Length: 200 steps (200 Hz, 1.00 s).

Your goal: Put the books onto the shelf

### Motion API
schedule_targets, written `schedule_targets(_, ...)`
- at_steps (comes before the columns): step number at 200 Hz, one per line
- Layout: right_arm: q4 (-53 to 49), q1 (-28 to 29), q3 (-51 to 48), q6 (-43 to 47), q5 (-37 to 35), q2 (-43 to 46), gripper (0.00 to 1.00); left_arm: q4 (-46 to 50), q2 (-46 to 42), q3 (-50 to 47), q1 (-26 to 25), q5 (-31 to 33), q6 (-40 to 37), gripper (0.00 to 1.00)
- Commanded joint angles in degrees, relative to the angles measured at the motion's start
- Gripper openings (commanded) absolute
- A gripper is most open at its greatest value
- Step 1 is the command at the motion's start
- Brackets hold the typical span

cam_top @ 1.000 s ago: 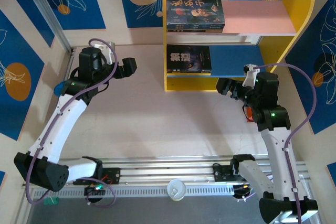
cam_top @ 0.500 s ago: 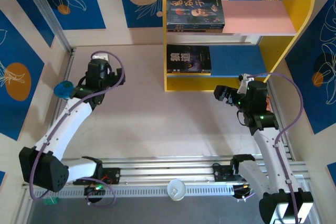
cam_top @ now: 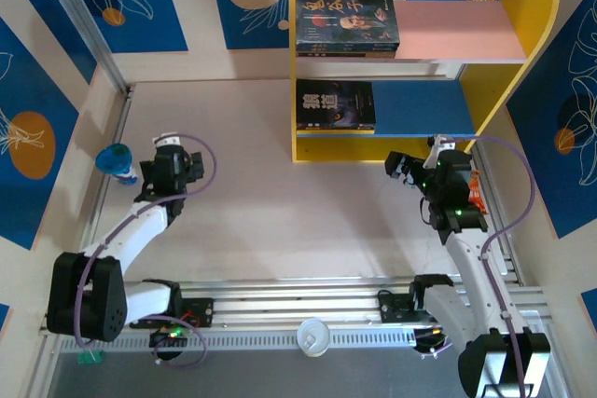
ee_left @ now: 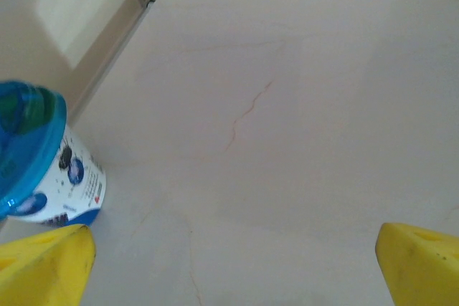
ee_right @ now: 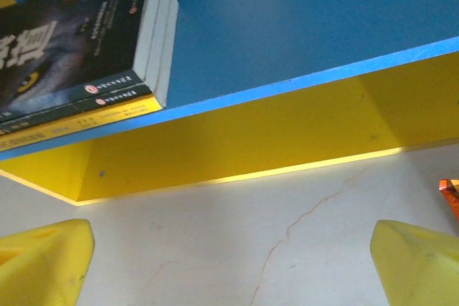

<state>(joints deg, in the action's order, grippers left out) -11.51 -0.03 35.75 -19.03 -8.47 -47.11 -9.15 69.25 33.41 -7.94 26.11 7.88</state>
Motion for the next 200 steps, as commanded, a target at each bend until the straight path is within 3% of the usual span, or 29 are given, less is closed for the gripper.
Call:
schedule_targets(1, 5.43, -0.23, -2.18, 2.23, -1.78, 0.00, 0.99, -16.60, 1.23, -5.28, 1.57, -2.51, -2.65, 1.00)
schedule_targets(60, 10.74, 0.04, -6.92, 7.68, -2.17, -0.68, 0.99, -42.17, 9.82, -15.64, 3.81, -7.14, -5.19, 1.00)
schedule_targets(94, 10.46, 0.13, -6.27, 7.87, -2.44, -3.57, 0.99, -48.03, 15.22, -16.27, 3.84, -14.07, -7.23, 1.00)
schedule_targets(113, 11.57, 0.05, -7.00, 7.47, -3.63, -4.44, 0.99, -54.98, 21.39, -16.20, 3.99, -13.56, -7.77, 1.00)
schedule_targets(127, 13.93, -0.10, -8.42, 7.84, -2.10, -4.03, 0.99, -47.95, 19.04, -14.99, 3.92, -13.56, -6.92, 1.00)
schedule_targets(200, 29.63, -2.54, -15.11, 7.21, 0.25, -7.98, 0.99, -47.92, 20.32, -13.82, 3.47, -14.24, -8.22, 1.00)
